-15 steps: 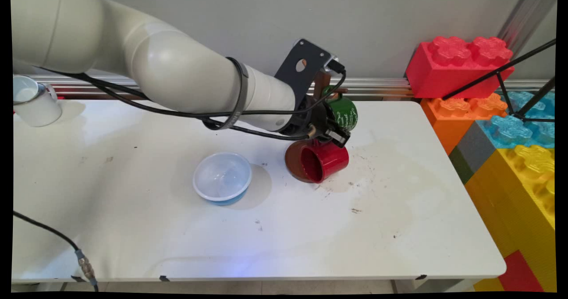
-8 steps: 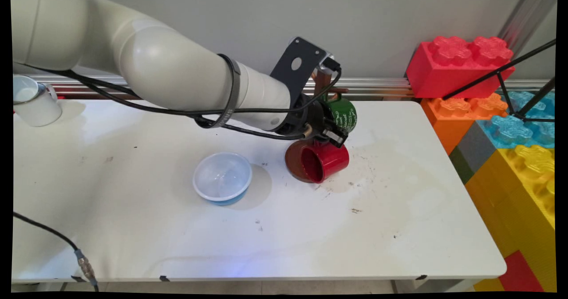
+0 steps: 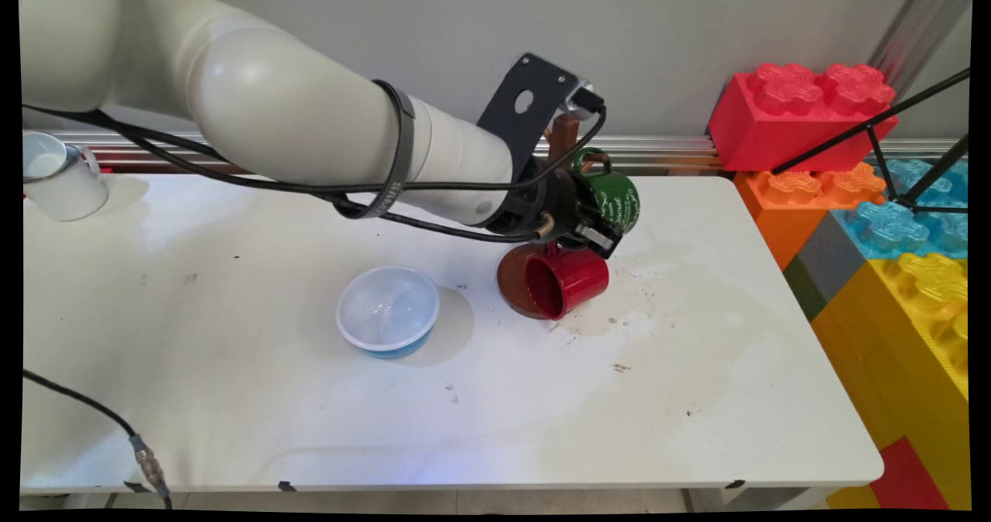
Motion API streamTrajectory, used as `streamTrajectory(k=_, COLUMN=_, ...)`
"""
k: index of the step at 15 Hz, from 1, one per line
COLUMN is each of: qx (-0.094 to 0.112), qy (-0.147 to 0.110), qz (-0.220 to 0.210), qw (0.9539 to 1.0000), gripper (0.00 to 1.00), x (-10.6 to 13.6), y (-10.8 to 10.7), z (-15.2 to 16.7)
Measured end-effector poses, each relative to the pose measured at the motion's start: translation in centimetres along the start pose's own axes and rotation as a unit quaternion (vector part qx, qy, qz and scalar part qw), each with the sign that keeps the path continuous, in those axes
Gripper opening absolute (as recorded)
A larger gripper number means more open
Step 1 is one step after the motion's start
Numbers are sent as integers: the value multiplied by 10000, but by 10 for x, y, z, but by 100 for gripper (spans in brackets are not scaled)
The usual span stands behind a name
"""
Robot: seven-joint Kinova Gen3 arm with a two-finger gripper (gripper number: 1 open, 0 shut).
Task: Place the picked object on the table
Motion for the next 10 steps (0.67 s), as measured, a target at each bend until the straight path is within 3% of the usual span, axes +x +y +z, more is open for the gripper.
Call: streamTrajectory(k=10, qx=-335, qy=139, qz=66, qw=9993, gripper=0, x=15, y=21, z=-17)
